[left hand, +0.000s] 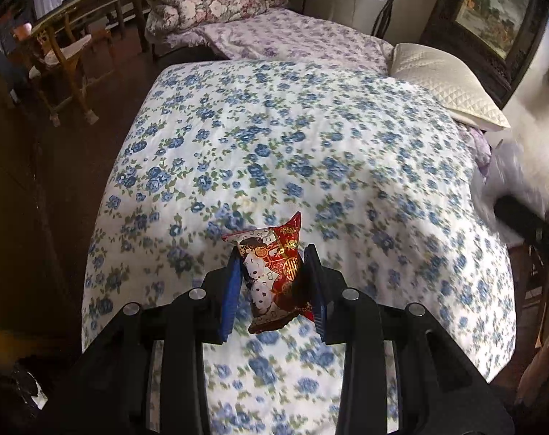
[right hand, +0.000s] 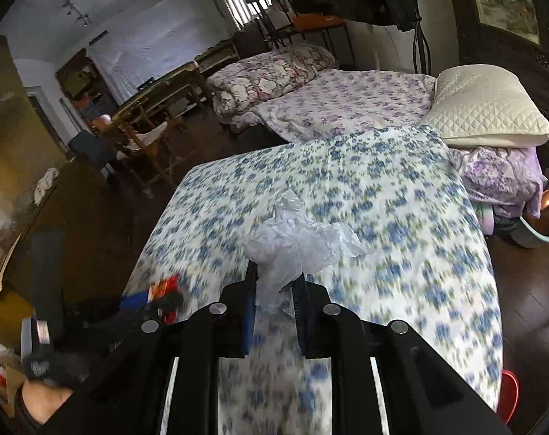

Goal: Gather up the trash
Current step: 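Carry packet and bag to the red wastebasket and open both grippers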

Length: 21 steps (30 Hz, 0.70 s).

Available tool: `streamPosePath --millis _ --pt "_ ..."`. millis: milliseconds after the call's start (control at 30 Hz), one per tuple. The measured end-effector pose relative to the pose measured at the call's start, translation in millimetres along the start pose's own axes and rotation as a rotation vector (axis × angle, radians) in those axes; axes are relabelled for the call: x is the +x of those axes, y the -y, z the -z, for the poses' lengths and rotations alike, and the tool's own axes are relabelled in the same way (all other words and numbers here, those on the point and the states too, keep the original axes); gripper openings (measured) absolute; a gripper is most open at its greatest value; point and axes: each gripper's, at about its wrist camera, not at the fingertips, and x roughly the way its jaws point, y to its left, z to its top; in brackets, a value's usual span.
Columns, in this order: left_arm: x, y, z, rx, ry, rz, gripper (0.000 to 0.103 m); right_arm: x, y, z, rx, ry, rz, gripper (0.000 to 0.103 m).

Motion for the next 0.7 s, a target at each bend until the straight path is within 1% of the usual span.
streamPosePath --millis 133,200,267,367,400,433,500,533,567,700 --pt "-21 20 5 0.047 0.027 0.018 0.035 -39 22 30 -0.004 0.019 0.033 0.018" --pt "-29 32 6 0.076 0.037 0.032 0.035 -59 42 46 0.011 0.029 0.064 0.018" --pt "-38 53 7 0.125 0.045 0.050 0.035 -82 69 66 0.041 0.038 0.103 0.018" --pt "-46 97 9 0.225 0.041 0.091 0.035 -110 108 93 0.082 0.041 0.162 0.018" --pt "-47 117 10 0.265 0.032 0.118 0.035 -117 119 101 0.093 0.039 0.180 0.018" --pt "-47 137 13 0.303 0.021 0.141 0.035 -127 137 115 0.112 0.031 0.209 0.018" --pt "-43 171 17 0.363 -0.005 0.184 0.035 -135 158 131 0.141 0.025 0.234 0.018" --pt "-39 199 22 0.412 -0.032 0.219 0.035 -140 171 142 0.164 0.020 0.249 0.018" --pt "-36 218 26 0.443 -0.049 0.236 0.035 -144 187 153 0.192 0.013 0.265 0.018" --pt "-21 313 54 0.619 -0.126 0.334 0.035 -150 243 194 0.302 -0.020 0.315 0.019"
